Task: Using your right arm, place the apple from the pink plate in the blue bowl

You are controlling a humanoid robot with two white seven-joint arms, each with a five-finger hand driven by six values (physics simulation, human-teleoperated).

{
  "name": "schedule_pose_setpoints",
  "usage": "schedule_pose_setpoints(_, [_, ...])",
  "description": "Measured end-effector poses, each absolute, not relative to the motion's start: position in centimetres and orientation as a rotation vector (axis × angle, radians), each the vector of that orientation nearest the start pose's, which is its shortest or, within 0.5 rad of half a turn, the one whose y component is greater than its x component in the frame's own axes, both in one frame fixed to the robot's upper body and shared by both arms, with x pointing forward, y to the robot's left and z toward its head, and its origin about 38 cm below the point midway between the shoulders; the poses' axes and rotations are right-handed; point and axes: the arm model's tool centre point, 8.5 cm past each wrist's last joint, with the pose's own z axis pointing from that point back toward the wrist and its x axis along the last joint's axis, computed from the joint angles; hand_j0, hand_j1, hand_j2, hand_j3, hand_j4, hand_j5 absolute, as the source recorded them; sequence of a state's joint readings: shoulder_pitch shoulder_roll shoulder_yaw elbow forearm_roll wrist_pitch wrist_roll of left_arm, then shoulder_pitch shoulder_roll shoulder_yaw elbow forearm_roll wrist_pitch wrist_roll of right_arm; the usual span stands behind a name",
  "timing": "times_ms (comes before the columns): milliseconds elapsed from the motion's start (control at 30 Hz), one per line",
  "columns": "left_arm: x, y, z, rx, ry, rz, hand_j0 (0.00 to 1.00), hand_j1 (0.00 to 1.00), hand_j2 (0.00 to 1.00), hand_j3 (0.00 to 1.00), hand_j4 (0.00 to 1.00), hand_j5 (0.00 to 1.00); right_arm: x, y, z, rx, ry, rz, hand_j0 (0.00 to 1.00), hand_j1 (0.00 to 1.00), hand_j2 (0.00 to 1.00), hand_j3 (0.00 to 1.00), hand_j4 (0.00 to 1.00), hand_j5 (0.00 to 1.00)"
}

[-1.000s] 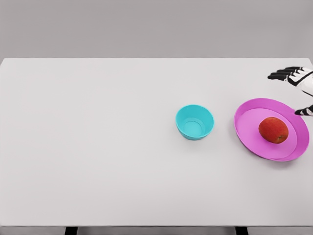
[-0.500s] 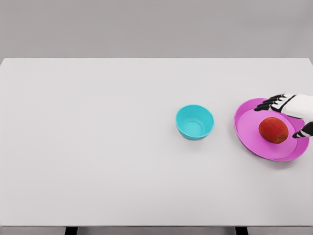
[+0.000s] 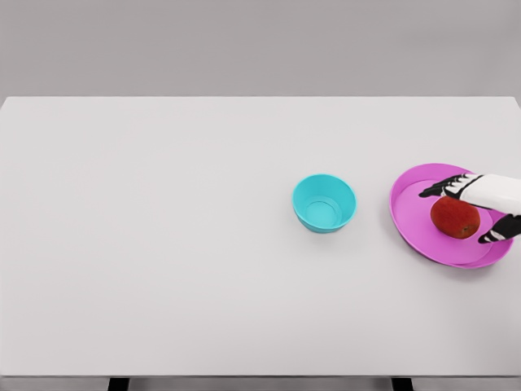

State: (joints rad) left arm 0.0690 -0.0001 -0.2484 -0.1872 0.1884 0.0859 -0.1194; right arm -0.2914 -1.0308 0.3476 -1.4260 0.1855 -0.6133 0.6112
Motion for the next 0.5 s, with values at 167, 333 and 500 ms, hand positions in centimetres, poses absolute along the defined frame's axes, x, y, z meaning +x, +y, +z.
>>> schedule_pose_setpoints(167, [0.9, 24.6, -26.4, -0.072, -0.022, -0.063, 1.0, 1.0, 1.0, 1.0, 1.0, 1.0, 38.3, -42.1, 18.6, -0.302, -1.206, 1.853, 1.0, 1.0, 1.0, 1.0, 1.0, 1.0])
schedule_pose_setpoints(333, [0.9, 24.6, -26.4, -0.072, -0.022, -0.063, 1.0, 1.0, 1.0, 1.0, 1.0, 1.0, 38.2, -42.0, 17.3, -0.274, -1.183, 1.848, 1.0, 1.0, 1.0, 1.0, 1.0, 1.0])
schedule_pose_setpoints(500, [0.9, 24.6, -26.4, -0.072, -0.022, -0.063, 1.0, 1.0, 1.0, 1.0, 1.0, 1.0, 38.2, -42.4, 16.7, -0.27, -1.162, 1.838, 1.0, 1.0, 1.0, 1.0, 1.0, 1.0])
